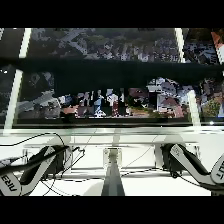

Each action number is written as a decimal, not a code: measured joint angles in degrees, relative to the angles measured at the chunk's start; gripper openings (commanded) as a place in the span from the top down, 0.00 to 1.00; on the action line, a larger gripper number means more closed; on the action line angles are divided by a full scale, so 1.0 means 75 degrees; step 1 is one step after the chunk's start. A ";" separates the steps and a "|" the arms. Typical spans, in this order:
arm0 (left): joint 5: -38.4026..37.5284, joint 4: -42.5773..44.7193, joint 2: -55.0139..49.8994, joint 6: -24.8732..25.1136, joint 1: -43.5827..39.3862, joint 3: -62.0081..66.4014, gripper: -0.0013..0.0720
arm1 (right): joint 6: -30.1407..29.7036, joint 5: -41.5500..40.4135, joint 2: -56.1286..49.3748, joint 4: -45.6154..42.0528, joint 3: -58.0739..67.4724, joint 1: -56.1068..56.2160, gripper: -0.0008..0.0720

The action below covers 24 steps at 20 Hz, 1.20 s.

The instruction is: Fold the clothes and pants, and hang the long-sleeved shirts on hangers.

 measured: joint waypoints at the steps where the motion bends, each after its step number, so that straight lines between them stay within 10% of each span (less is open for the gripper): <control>1: -0.0274 0.0283 0.0032 -0.0055 0.0000 -0.0050 0.96 | 0.0029 0.0166 0.0265 -0.0093 -0.0332 -0.0309 0.95; 11: -0.2197 0.1274 0.0090 -0.0259 0.0006 -0.0391 0.95 | -0.0338 0.1897 0.1626 -0.1393 -0.1180 -0.2317 0.95; 24: 0.0166 0.0090 -0.2818 -0.0411 -0.0953 0.0015 0.96 | -0.0866 0.2235 -0.0947 -0.0886 -0.1035 -0.2110 0.95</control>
